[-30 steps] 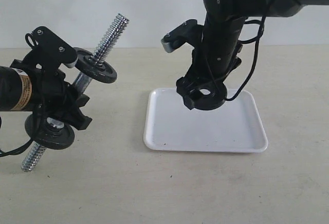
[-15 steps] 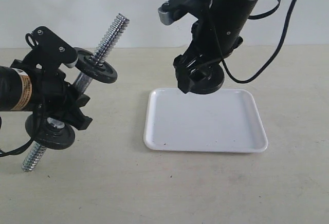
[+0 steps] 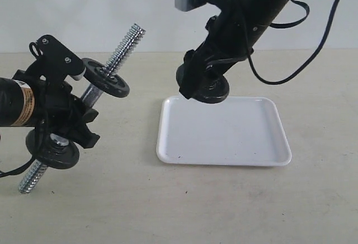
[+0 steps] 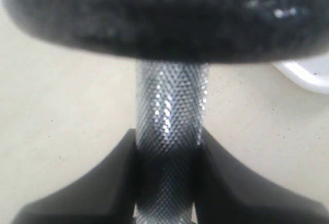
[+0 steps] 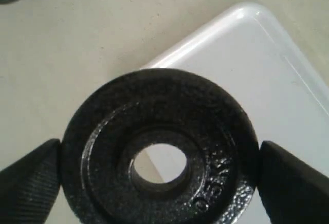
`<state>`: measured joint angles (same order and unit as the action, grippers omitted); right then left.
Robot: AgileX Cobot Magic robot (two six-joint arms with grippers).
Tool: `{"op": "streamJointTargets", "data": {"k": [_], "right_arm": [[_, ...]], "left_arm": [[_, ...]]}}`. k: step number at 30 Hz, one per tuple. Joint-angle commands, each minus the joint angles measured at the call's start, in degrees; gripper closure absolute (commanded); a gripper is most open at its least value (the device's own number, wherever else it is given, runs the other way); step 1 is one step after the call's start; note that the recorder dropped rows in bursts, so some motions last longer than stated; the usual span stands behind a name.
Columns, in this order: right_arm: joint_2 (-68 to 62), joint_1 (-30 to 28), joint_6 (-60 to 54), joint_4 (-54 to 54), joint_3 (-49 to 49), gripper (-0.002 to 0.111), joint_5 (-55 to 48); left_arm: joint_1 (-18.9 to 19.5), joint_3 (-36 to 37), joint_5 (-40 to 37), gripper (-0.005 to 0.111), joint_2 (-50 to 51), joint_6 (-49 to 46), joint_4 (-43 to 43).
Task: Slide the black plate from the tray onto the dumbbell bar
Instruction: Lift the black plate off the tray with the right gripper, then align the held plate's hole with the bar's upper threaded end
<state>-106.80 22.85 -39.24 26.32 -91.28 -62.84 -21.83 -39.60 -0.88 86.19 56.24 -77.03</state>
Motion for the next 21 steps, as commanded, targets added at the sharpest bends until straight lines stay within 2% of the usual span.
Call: {"op": "streamJointTargets", "data": {"k": [1,7,11,21], "right_arm": [[1.7,-5.7,-6.6,11.6,-0.8,0.108,-3.1],[1.7,-10.1,-12.5,20.9,-0.8,0.108,-7.1],[1.7,-11.6,-15.4,25.7,-0.8,0.108,-7.1],[1.6,-13.1,-17.2,31.0,-0.8,0.108,-7.1]], "left_arm": [[-0.2,-2.3,4.9,0.102,-3.5,0.6,-0.2],[-0.2,-2.3,5.7,0.102,-3.5,0.3,-0.2],[-0.2,-2.3,8.9,0.102,-3.5,0.5,-0.2],[-0.2,-2.3,11.9,0.102,-3.5,0.9,-0.2]]}}
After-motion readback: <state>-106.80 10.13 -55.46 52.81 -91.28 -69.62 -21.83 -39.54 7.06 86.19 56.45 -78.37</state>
